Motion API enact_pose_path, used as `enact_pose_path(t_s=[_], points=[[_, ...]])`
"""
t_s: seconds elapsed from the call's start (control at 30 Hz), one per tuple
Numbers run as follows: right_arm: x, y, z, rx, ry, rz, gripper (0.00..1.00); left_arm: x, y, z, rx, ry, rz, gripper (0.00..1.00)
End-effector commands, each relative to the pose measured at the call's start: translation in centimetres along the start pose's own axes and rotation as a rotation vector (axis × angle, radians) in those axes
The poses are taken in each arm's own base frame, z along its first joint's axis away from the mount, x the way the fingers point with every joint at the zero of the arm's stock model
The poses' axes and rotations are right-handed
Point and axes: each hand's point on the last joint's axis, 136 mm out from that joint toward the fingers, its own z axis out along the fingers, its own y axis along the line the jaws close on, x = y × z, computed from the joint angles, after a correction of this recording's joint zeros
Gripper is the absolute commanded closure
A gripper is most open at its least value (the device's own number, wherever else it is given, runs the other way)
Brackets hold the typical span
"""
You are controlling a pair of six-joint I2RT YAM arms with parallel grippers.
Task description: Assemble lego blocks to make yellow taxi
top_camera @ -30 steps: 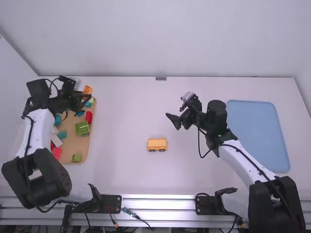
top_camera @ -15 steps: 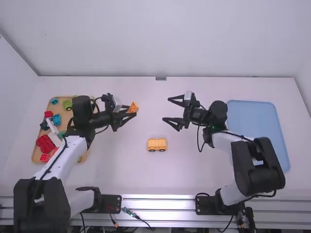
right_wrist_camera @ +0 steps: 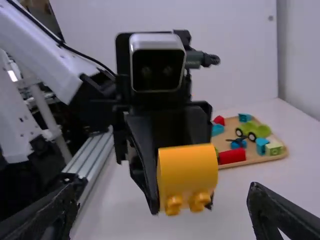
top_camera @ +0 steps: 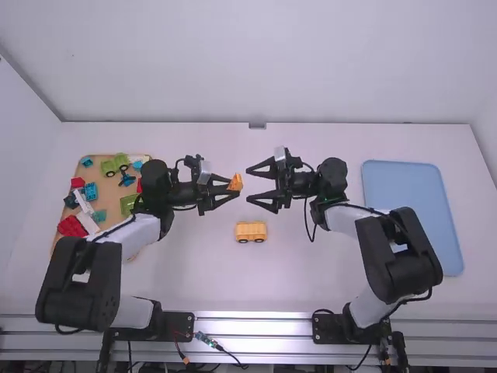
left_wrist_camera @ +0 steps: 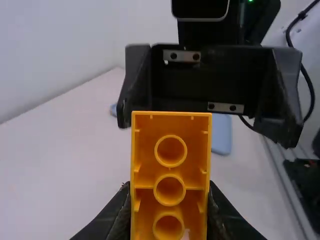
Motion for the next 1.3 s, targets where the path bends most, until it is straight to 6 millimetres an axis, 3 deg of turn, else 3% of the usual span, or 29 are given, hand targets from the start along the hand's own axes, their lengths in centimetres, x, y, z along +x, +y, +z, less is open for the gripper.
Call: enact_pose_path(t_s=[0.0, 0.13, 0.37, 0.7, 1.2, 1.27], points=[[-0.9, 0.6, 0.5, -0.061, 0.016, 0.008, 0.16, -0.3, -0.9, 0.4, 0.118, 0.001, -0.038, 0.98], [-1.2, 0.5, 0.5, -0.057, 0.014, 0.018, 0.21, 0.1, -1.1, 0.7, 0.154, -0.012, -0.009, 0.98], [-0.9, 0.0, 0.6, -0.038, 0.015, 0.063, 0.25, -1.6, -2.2, 1.4, 0.16, -0.06, 0.045, 0.98], [-0.8, 0.1, 0.6, -0.044, 0.017, 0.049, 0.46, -1.6, -2.2, 1.7, 0.154, -0.062, 0.02, 0.98], [-0.8, 0.4, 1.2, -0.05, 0.014, 0.04, 0.64, -1.4, -2.4, 1.9, 0.161, -0.057, 0.021, 0.98], [-0.8, 0.4, 1.2, -0.05, 0.014, 0.036, 0.71, -1.4, -2.4, 1.9, 0.163, -0.057, 0.024, 0.98]])
